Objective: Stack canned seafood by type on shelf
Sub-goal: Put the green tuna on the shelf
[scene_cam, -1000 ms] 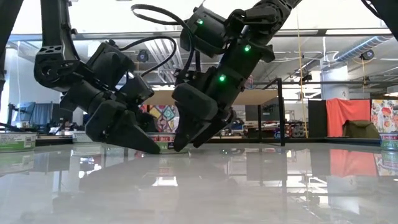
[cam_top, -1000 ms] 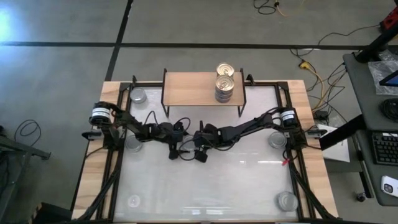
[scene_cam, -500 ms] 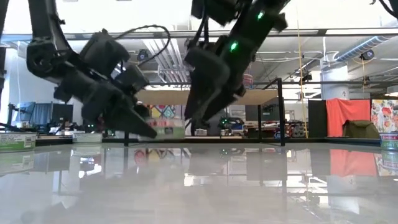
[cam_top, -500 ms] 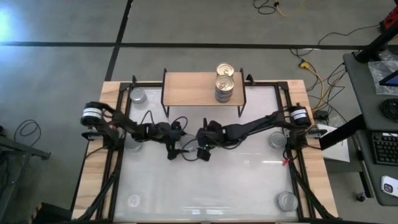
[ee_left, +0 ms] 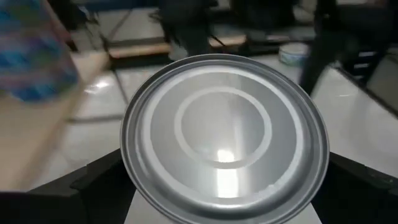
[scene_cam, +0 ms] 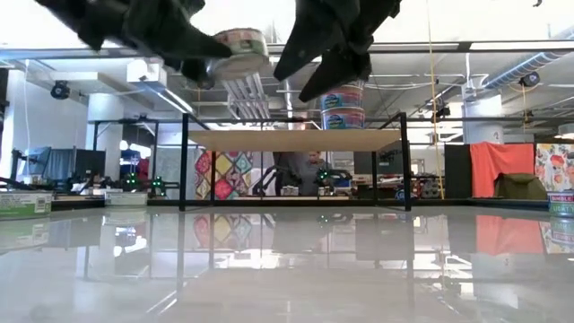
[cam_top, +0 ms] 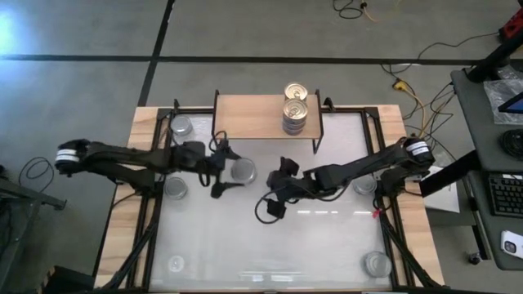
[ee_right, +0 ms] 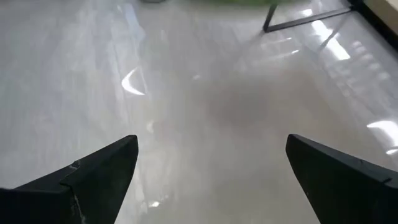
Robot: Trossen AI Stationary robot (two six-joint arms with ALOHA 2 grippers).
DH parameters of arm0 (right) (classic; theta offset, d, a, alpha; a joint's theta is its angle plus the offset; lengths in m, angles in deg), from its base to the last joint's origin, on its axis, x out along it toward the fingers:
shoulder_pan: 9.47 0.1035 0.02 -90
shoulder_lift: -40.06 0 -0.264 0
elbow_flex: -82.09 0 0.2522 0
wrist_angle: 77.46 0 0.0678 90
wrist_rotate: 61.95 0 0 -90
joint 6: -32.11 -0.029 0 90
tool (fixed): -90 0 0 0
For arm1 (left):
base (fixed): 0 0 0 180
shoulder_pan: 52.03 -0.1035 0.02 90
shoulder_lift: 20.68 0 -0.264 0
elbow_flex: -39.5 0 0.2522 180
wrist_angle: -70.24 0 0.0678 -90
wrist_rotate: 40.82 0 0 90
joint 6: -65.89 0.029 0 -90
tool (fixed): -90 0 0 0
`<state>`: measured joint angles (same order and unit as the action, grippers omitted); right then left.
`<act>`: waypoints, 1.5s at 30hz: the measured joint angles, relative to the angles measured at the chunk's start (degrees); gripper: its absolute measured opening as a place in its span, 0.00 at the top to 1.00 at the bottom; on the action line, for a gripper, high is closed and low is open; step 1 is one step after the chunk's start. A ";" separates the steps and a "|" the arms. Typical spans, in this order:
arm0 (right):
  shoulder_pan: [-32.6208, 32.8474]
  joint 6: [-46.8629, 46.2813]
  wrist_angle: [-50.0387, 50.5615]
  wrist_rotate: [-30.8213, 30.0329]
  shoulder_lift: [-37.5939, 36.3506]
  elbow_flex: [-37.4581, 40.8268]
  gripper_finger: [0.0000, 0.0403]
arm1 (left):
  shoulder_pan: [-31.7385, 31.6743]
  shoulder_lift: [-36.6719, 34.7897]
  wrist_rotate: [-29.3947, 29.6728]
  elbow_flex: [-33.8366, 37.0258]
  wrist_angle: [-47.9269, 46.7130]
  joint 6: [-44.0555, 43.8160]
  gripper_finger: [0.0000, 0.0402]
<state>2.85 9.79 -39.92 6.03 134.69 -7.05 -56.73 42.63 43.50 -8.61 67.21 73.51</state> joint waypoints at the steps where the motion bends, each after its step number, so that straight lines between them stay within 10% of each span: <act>1: 0.29 0.00 0.13 -0.50 0.00 0.02 0.01 | -0.67 -0.44 1.14 -2.00 -3.01 1.88 0.07; 22: 10.28 -7.11 5.88 -3.69 0.72 0.13 0.01 | -32.56 22.45 -2.70 -36.53 -35.11 18.81 0.06; 45: 12.72 -9.98 11.81 -3.62 0.70 -0.32 0.01 | -39.33 38.52 -3.83 -54.88 -53.57 24.05 0.01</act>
<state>15.57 -0.19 -28.11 2.41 135.39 -7.37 -96.05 81.15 39.67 -63.49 13.64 97.56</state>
